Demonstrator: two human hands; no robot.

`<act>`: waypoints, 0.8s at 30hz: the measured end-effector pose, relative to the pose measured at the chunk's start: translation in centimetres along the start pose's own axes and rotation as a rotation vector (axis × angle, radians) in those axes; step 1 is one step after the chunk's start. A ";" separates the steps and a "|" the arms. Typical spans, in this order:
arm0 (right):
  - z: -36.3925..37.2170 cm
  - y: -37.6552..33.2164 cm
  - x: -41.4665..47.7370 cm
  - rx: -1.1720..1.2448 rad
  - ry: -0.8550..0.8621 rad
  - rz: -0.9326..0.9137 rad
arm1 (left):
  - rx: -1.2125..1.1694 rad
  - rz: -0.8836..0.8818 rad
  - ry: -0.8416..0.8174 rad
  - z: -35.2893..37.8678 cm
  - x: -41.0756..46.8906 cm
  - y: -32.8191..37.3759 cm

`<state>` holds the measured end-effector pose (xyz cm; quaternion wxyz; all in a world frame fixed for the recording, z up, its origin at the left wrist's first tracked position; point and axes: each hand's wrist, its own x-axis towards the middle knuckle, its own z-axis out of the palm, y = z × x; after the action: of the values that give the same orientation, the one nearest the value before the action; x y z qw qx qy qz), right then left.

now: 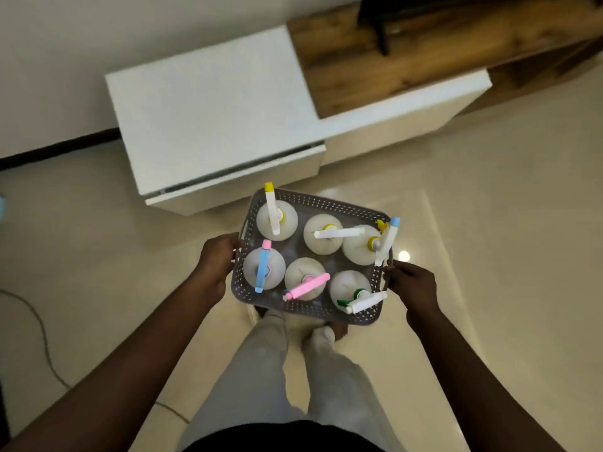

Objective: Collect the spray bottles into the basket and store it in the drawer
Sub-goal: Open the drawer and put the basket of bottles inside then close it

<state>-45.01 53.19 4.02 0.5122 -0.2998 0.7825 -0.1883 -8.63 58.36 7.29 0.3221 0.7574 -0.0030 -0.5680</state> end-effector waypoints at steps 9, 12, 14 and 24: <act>7.1 -14.6 0.9 -0.112 -0.148 -0.183 | -0.174 0.087 0.101 -6.5 -1.0 9.0; 9.7 -18.9 2.9 -0.139 -0.210 -0.239 | -0.226 0.086 0.129 -7.3 0.0 11.6; 11.7 -21.6 4.7 -0.161 -0.268 -0.274 | -0.259 0.102 0.140 -7.8 1.1 13.0; 22.1 -30.3 13.4 -0.290 -0.418 -0.312 | -0.391 0.067 0.262 -8.5 10.2 17.3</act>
<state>-20.37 21.91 4.07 0.5788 -0.5187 0.6234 -0.0850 8.53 44.98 8.25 0.4792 0.7472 0.1236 -0.4437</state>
